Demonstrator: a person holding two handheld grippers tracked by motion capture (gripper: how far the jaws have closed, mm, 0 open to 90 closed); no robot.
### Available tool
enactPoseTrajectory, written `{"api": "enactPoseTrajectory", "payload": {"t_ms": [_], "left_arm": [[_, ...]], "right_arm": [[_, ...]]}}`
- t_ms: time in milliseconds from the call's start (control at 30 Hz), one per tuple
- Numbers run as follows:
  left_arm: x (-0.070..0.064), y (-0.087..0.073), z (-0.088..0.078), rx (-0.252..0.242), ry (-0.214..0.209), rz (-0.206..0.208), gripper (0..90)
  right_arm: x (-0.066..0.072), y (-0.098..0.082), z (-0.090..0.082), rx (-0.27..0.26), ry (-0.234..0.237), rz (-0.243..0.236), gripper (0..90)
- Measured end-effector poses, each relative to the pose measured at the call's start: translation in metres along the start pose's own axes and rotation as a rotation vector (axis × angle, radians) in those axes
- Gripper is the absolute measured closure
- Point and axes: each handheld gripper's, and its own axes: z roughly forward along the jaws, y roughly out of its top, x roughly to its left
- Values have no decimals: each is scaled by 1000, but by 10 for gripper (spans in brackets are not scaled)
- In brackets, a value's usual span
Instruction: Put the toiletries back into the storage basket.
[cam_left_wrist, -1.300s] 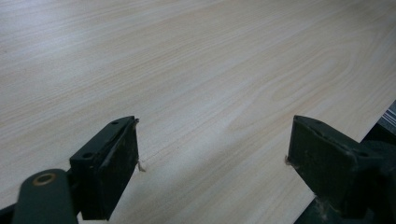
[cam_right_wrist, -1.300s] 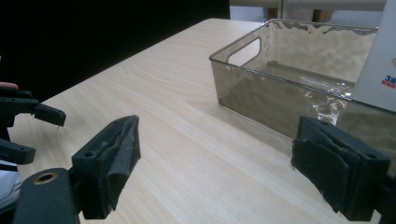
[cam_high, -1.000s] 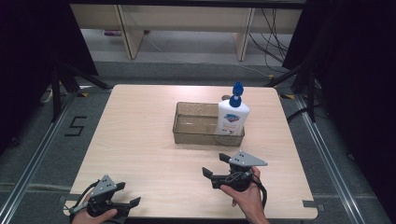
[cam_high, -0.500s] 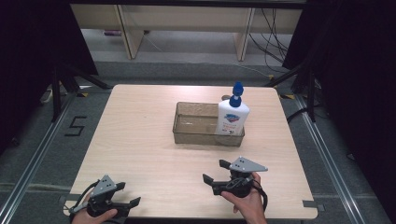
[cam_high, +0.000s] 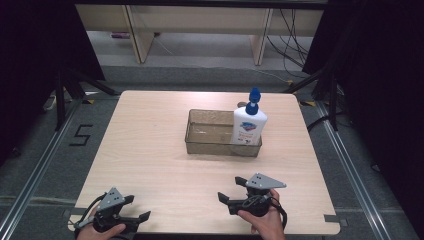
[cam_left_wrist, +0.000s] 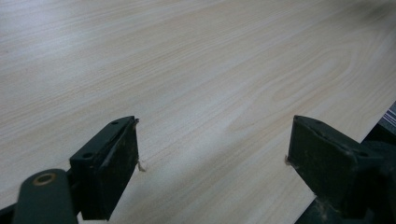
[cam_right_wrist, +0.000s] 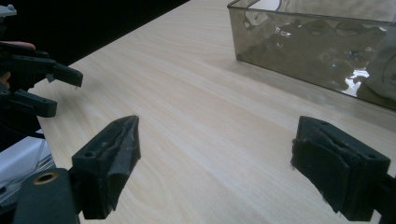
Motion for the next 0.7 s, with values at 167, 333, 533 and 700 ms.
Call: {"api": "enactPoseTrajectory", "payload": {"t_ms": [167,333,533,700], "left_arm": [[0,0,0,-1,0,-2,156],[0,0,0,-4,0,-5,156],[0,0,0,-4,0,-5,156],[0,0,0,-3,0,-4,156]], "right_arm": [[2,-3,-1,20,4,16,156],[5,-7,-4,29,10,21,155],[5,-9,-4,28,13,16,155],[8,-10,-5,41,29,17,155]]}}
